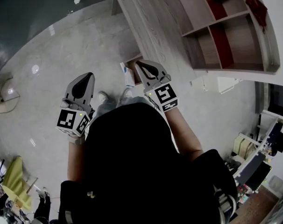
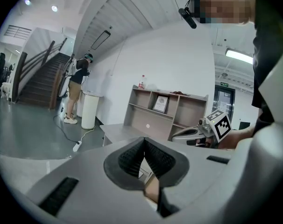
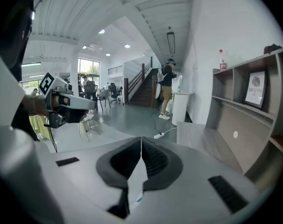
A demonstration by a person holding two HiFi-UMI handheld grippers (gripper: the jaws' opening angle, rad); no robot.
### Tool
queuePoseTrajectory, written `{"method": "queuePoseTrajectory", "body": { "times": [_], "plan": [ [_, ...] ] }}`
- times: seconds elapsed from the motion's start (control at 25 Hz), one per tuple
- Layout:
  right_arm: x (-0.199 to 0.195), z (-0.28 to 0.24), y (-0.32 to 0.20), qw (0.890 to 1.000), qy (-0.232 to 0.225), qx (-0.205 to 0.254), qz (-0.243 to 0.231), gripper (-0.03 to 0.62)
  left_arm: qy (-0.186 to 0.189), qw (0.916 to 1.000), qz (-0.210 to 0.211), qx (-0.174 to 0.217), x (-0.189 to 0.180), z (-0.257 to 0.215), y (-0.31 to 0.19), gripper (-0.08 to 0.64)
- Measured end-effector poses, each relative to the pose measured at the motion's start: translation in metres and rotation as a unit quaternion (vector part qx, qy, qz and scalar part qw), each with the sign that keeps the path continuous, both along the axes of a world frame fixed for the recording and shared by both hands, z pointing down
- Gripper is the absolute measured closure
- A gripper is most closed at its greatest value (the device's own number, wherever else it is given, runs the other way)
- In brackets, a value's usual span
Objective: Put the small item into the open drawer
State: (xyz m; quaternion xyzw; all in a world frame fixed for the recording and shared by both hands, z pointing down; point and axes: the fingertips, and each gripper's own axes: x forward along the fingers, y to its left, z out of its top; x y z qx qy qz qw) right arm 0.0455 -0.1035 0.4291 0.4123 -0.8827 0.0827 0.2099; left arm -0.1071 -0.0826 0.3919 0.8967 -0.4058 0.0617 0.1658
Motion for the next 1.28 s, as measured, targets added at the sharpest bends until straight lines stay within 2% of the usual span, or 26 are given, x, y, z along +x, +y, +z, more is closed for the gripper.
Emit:
{"method": "queuePoseTrajectory", "body": {
  "times": [0.32, 0.52, 0.8, 1.28],
  "plan": [
    [0.004, -0.056, 0.005, 0.996, -0.035, 0.076, 0.004, 0.578, 0.013, 0.9993, 0.013, 0.033, 0.009, -0.026, -0.012, 0.557],
    [0.009, -0.080, 0.010, 0.993, -0.054, 0.107, 0.011, 0.577, 0.024, 0.9978, 0.018, 0.059, 0.014, -0.046, -0.015, 0.557],
    [0.017, -0.100, 0.014, 0.989, -0.065, 0.127, 0.024, 0.577, 0.032, 0.9947, 0.014, 0.096, 0.016, -0.069, -0.019, 0.557],
    [0.022, -0.103, 0.017, 0.989, -0.063, 0.131, 0.026, 0.577, 0.025, 0.9937, 0.025, 0.106, 0.022, -0.077, -0.014, 0.557]
  ]
}}
